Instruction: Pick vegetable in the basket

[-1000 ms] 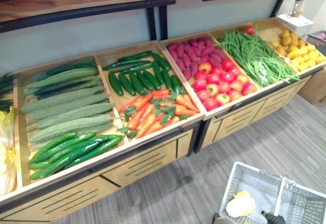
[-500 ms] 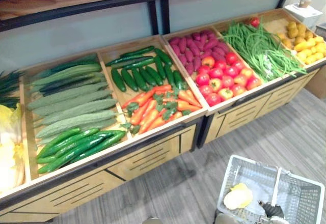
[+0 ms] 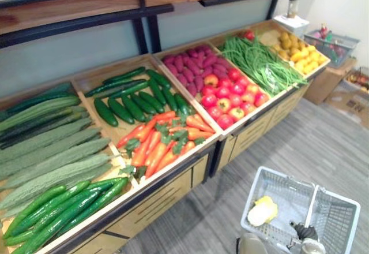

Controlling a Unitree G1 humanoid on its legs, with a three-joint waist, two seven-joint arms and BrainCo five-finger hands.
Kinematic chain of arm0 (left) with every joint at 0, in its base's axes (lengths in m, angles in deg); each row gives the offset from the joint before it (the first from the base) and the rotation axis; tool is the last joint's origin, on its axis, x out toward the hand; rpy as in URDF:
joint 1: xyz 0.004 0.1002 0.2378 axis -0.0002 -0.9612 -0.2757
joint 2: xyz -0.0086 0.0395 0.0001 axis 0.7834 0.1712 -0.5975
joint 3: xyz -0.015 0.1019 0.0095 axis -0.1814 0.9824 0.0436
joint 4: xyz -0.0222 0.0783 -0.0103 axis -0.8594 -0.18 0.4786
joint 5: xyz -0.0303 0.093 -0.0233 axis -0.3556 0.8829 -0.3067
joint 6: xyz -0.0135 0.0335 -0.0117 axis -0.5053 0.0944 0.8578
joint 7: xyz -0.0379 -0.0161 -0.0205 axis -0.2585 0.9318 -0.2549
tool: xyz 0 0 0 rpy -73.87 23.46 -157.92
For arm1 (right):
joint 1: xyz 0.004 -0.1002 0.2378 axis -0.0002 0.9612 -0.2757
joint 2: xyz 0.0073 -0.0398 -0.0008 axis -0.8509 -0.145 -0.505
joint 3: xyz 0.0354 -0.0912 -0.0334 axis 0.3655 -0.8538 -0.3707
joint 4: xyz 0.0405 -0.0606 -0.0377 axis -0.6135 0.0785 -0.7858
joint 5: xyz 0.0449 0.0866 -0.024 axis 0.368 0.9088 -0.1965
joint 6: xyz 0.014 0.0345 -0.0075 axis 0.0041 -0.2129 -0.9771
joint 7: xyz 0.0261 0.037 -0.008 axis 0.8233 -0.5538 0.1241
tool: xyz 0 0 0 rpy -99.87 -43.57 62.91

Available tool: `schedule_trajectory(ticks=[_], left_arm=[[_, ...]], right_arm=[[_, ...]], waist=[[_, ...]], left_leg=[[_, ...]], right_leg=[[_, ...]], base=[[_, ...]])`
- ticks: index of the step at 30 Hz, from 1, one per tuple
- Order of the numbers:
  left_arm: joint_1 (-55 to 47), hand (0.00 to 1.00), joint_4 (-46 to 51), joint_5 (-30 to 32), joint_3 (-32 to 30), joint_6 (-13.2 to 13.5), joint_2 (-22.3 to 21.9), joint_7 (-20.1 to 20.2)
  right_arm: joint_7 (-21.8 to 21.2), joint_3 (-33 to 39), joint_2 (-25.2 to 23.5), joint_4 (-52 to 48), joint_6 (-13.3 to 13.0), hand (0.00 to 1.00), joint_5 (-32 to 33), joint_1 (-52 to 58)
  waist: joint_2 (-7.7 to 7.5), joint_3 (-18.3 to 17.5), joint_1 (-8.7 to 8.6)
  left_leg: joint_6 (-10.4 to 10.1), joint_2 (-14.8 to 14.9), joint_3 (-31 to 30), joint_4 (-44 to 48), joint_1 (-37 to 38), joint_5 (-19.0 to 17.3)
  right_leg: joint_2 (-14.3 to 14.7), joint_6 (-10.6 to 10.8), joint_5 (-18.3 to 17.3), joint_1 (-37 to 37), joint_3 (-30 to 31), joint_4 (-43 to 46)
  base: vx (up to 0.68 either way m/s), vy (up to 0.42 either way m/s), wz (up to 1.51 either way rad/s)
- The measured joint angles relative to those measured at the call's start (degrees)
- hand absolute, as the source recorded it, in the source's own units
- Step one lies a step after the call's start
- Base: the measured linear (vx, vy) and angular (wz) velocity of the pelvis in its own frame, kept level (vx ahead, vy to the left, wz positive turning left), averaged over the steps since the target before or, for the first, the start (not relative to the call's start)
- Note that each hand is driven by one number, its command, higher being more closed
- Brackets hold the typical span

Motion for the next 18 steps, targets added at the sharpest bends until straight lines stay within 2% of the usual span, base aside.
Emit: schedule_trajectory(ticks=[1,2,3,5,6,8,9,10,11,15,17,18], left_arm=[[0.44,0.0,-0.02,0.01,-0.16,-0.12,0.44,-0.07],[0.55,0.0,-0.22,0.01,-0.85,-0.29,0.41,-0.08],[1.04,0.0,-0.18,0.02,-2.22,-0.54,-0.41,-0.15],[1.67,0.0,-0.1,0.06,-3.41,-0.57,-1.74,-0.19],[1.61,0.0,-0.02,0.47,-4.82,-0.55,-2.24,-0.15],[2.42,0.0,0.06,0.51,-6.93,-0.21,-6.52,-0.07],[2.34,0.0,0.64,0.55,-7.08,0.01,-7.92,-0.06],[2.25,0.0,1.01,0.55,-7.07,0.02,-8.35,-0.03],[2.28,0.0,1.46,0.54,-7.3,0.06,-8.68,-0.01],[1.99,0.0,3.86,0.44,-9.45,-0.03,-8.64,-0.19],[1.21,0.0,4.03,0.41,-11.3,-0.12,-8.78,-0.27],[0.22,0.0,4.06,-0.15,-11.59,-0.13,-9.0,-0.31]], right_arm=[[0.01,0.0,-0.2,0.03,0.2,1.0,-0.01,-0.01],[0.0,0.03,-0.47,0.02,0.39,1.0,-0.04,-0.27],[-0.01,0.24,-0.81,-0.07,0.54,1.0,-0.01,-0.4],[-0.02,0.83,-1.4,-0.33,0.71,1.0,0.05,-0.49],[-0.01,1.31,-2.23,-0.47,0.75,1.0,0.07,0.44],[0.23,2.58,-2.11,-1.0,0.83,1.0,0.07,0.19],[0.22,3.0,-2.12,-1.18,1.16,1.0,0.06,0.3],[0.21,2.99,-2.11,-1.29,1.42,1.0,0.06,0.33],[0.15,2.92,-2.1,-1.86,1.78,1.0,0.03,0.67],[0.06,2.87,-2.4,-2.6,1.8,1.0,-0.03,1.83],[0.04,2.87,-2.6,-2.47,1.87,1.0,-0.06,2.12],[0.03,2.95,-2.81,-2.2,1.95,1.0,-0.06,3.32]], waist=[[0.17,-0.04,-0.04],[0.8,0.13,-0.02],[1.87,0.63,-0.03],[2.66,1.13,-0.09],[1.02,0.91,-0.36],[4.58,1.6,-0.43],[4.38,1.8,-0.63],[4.95,1.37,-0.45],[4.46,1.21,-0.13],[3.75,0.51,0.51],[3.96,0.13,0.41],[4.31,-1.37,0.39]], left_leg=[[0.05,0.91,-0.33,-0.24,0.08,0.05],[0.02,2.14,-0.38,-0.48,-0.12,0.12],[-0.32,3.77,-0.67,-1.09,-0.15,0.31],[-0.57,4.73,-1.62,-1.52,-0.11,0.45],[-1.02,3.79,-1.86,-1.54,0.79,0.52],[-2.99,6.59,-1.73,-1.71,2.11,1.28],[-3.42,6.73,-1.48,-2.19,3.38,2.43],[-3.67,6.75,-1.52,-2.59,3.97,2.91],[-4.51,6.86,-1.6,-3.33,4.28,3.78],[-5.58,6.91,-1.59,-5.04,3.26,7.49],[-6.06,7.65,-1.71,-4.93,3.01,8.29],[-6.23,7.98,-1.86,-4.59,2.1,9.43]], right_leg=[[0.94,-0.81,-1.52,0.17,-1.8,-1.05],[3.22,-1.04,-4.94,0.22,-3.08,-3.48],[6.57,-1.83,-6.18,0.35,-4.33,-7.83],[9.28,-1.09,-5.18,1.05,-4.94,-16.91],[8.85,-0.45,0.9,3.47,-4.89,-24.65],[10.51,-1.08,0.09,5.16,-6.66,-22.38],[10.52,-1.69,-2.19,5.41,-7.25,-20.23],[10.46,-1.91,-3.57,5.48,-7.44,-19.12],[10.24,-2.11,-5.26,5.43,-8.29,-18.18],[9.31,-2.34,-6.05,5.7,-10.97,-19.35],[9.37,-2.69,-6.31,6.87,-12.55,-20.74],[9.58,-2.65,-6.68,8.0,-14.16,-22.54]], base=[[0.2,-0.108,0.15],[0.24,-0.147,0.12],[0.21,-0.151,0.08],[0.23,-0.177,0.25],[0.25,-0.184,0.33],[0.23,-0.138,0.34],[0.23,-0.121,0.32],[0.18,-0.117,0.23],[0.13,-0.109,0.16],[0.03,-0.092,0.37],[-0.03,-0.066,0.37],[-0.02,-0.063,0.39]])
